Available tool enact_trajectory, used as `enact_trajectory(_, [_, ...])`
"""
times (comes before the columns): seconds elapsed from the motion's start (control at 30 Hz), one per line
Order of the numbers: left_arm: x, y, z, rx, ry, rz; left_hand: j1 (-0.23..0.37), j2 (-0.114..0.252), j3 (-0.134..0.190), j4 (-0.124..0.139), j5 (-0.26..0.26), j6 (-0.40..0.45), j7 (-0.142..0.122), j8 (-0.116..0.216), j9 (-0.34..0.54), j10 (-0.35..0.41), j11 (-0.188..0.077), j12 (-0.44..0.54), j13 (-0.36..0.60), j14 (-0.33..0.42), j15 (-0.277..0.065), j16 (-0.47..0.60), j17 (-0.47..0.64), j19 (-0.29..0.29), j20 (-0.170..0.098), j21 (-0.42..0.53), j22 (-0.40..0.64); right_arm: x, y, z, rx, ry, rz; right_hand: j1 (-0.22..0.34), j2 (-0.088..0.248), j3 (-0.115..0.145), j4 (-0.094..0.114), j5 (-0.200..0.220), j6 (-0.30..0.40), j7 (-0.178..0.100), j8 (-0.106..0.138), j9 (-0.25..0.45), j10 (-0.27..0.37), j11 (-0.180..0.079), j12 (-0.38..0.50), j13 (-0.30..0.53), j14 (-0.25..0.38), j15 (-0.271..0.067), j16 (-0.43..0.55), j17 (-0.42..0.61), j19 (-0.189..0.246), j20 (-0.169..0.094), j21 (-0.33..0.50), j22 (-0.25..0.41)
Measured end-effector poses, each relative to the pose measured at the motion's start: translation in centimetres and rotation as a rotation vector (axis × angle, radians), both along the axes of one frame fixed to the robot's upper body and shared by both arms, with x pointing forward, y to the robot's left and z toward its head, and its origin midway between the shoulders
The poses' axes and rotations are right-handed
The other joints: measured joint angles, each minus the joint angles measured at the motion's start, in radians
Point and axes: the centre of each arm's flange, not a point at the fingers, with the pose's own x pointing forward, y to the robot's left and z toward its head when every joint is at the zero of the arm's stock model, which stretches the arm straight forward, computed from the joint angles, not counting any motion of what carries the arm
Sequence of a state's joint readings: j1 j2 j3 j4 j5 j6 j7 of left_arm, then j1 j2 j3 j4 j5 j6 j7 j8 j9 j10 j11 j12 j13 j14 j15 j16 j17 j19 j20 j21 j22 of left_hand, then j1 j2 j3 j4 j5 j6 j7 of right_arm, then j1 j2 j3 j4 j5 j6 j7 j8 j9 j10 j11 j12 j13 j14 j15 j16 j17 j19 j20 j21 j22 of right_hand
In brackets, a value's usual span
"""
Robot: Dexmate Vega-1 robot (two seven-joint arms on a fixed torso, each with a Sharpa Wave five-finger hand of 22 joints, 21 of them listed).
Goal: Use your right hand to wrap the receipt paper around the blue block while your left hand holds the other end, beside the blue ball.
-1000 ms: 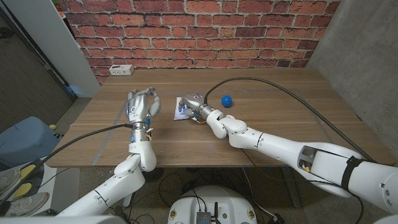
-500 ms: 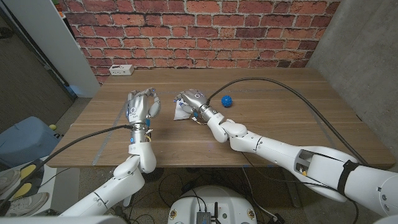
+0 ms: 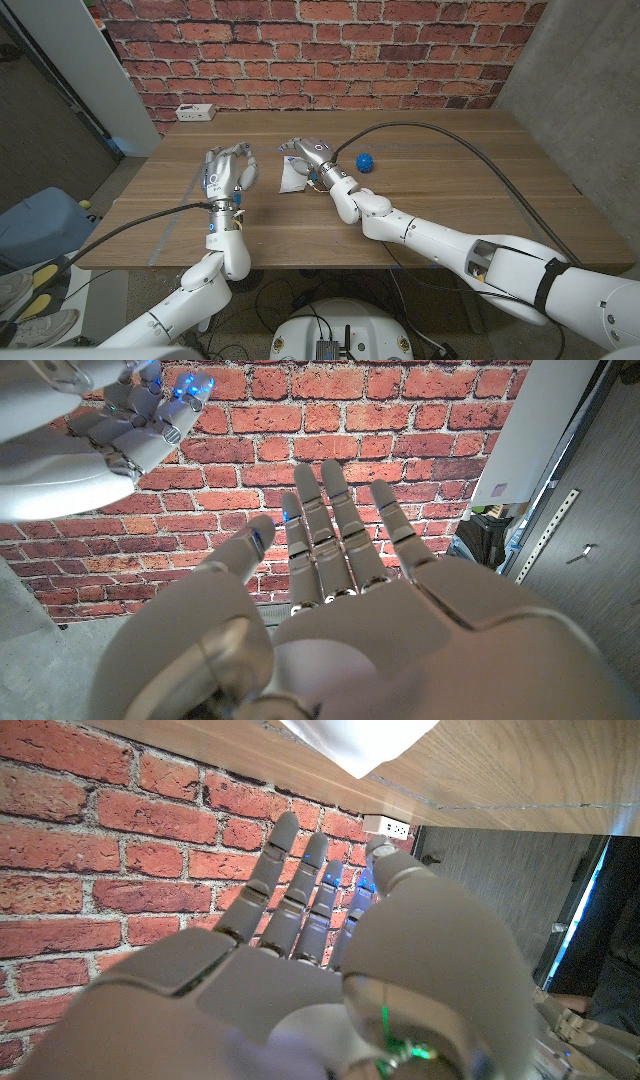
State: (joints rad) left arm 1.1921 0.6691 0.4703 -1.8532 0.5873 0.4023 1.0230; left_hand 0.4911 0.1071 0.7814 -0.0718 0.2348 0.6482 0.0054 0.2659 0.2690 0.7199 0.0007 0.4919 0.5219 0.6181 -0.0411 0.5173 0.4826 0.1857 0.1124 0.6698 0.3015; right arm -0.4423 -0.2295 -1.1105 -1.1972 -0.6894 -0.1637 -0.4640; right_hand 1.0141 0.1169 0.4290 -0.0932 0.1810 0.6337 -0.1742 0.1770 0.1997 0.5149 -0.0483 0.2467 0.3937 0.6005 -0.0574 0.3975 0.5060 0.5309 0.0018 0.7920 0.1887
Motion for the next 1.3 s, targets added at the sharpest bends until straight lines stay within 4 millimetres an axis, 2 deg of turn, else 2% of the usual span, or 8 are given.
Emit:
enact_trajectory(0.13, [0.0, 0.0, 0.0, 0.001, 0.002, 0.0, -0.001, 0.001, -0.003, -0.003, 0.0, 0.0, 0.0, -0.004, 0.0, -0.003, 0.003, 0.0, 0.0, 0.0, 0.0, 0.0, 0.002, 0.0, 0.0, 0.0, 0.0, 0.3, 0.4, 0.2, -0.017, 0.03, -0.028, -0.015, 0.01, -0.008, 0.008, 0.0, -0.038, -0.004, 0.0, 0.0, -0.026, 0.0, -0.015, -0.009, -0.021, 0.004, -0.01, -0.001, -0.004, -0.004, 0.008, 0.0])
enact_trajectory(0.27, [0.0, 0.1, 0.0, 0.001, 0.004, 0.0, -0.006, 0.005, -0.003, -0.003, 0.0, 0.0, 0.0, -0.004, -0.005, -0.003, 0.003, 0.0, 0.0, 0.0, 0.0, 0.0, -0.001, 0.0, 0.0, 0.0, 0.0, 0.7, 0.9, 0.5, -0.037, 0.057, -0.056, -0.022, 0.01, -0.01, 0.006, 0.0, -0.054, -0.012, 0.0, 0.0, -0.039, -0.002, -0.023, -0.014, -0.031, 0.004, -0.017, -0.001, -0.013, -0.012, 0.009, 0.0])
enact_trajectory(0.5, [0.1, 0.1, 0.1, 0.001, 0.007, -0.001, -0.013, 0.005, -0.007, -0.007, -0.006, 0.0, 0.0, -0.012, -0.009, -0.003, 0.003, 0.0, 0.004, -0.005, 0.006, 0.0, -0.001, 0.0, 0.0, 0.004, 0.0, 1.4, 1.4, 0.6, -0.064, 0.087, -0.09, -0.031, 0.019, -0.016, 0.008, 0.0, -0.059, -0.017, 0.0, 0.0, -0.041, -0.004, -0.029, -0.02, -0.042, 0.004, -0.024, -0.001, -0.073, 0.0, -0.002, 0.0])
enact_trajectory(0.73, [0.4, 0.2, 0.2, 0.002, 0.01, 0.001, -0.018, 0.01, -0.006, -0.014, -0.006, 0.0, 0.0, -0.012, -0.014, -0.003, 0.003, 0.0, 0.004, -0.005, 0.005, 0.0, -0.001, 0.0, 0.0, 0.011, -0.005, 2.1, 1.9, 0.7, -0.087, 0.116, -0.114, -0.054, 0.042, -0.022, 0.014, 0.0, -0.092, -0.021, 0.0, -0.005, -0.061, -0.023, -0.039, -0.028, -0.064, 0.007, -0.036, -0.004, -0.09, 0.0, -0.008, -0.003])
enact_trajectory(0.87, [0.5, 0.2, 0.3, 0.002, 0.009, 0.003, -0.018, 0.011, -0.007, -0.015, -0.006, 0.0, 0.0, -0.018, -0.014, -0.003, 0.003, 0.0, 0.004, -0.005, 0.005, 0.0, -0.001, 0.0, 0.0, 0.011, -0.005, 2.6, 2.0, 0.7, -0.097, 0.134, -0.133, -0.065, 0.053, -0.02, 0.024, 0.0, -0.118, -0.019, 0.0, -0.004, -0.076, -0.018, -0.047, -0.036, -0.067, 0.004, -0.031, 0.005, -0.079, -0.011, -0.001, -0.003])
enact_trajectory(0.97, [0.5, 0.3, 0.5, 0.003, 0.007, 0.004, -0.018, 0.011, -0.007, -0.015, -0.008, 0.0, 0.0, -0.022, -0.015, -0.007, 0.007, 0.0, 0.004, -0.005, 0.005, 0.0, -0.001, 0.0, 0.0, 0.012, -0.005, 3.1, 2.6, 1.0, -0.121, 0.14, -0.153, -0.065, 0.053, -0.024, 0.028, 0.0, -0.123, -0.024, 0.001, -0.004, -0.08, -0.022, -0.047, -0.041, -0.037, 0.007, -0.007, 0.021, -0.066, -0.024, 0.014, -0.003])
enact_trajectory(1.07, [0.8, 0.3, 0.6, 0.005, 0.016, 0.003, -0.018, 0.01, -0.008, -0.023, -0.015, 0.0, 0.0, -0.023, -0.018, -0.007, 0.007, 0.0, 0.004, -0.005, 0.005, 0.0, 0.0, 0.0, 0.0, 0.015, -0.005, 3.4, 2.6, 0.9, -0.132, 0.155, -0.169, -0.06, 0.059, -0.024, 0.028, 0.0, -0.11, -0.037, 0.014, -0.004, -0.076, -0.019, -0.045, -0.046, -0.005, 0.003, 0.023, 0.045, -0.04, -0.027, 0.032, -0.001])
enact_trajectory(1.3, [1.1, 0.3, 0.8, 0.009, 0.019, 0.003, -0.024, 0.016, -0.007, -0.024, -0.015, 0.0, 0.0, -0.028, -0.019, -0.007, 0.007, 0.0, 0.004, -0.005, 0.005, 0.0, -0.005, 0.0, 0.0, 0.015, -0.008, 3.8, 2.6, 0.6, -0.17, 0.177, -0.201, -0.06, 0.059, -0.053, 0.008, 0.0, -0.055, -0.045, 0.02, -0.009, -0.033, -0.017, -0.039, -0.06, 0.065, -0.005, 0.111, 0.121, -0.034, -0.027, 0.056, 0.0])
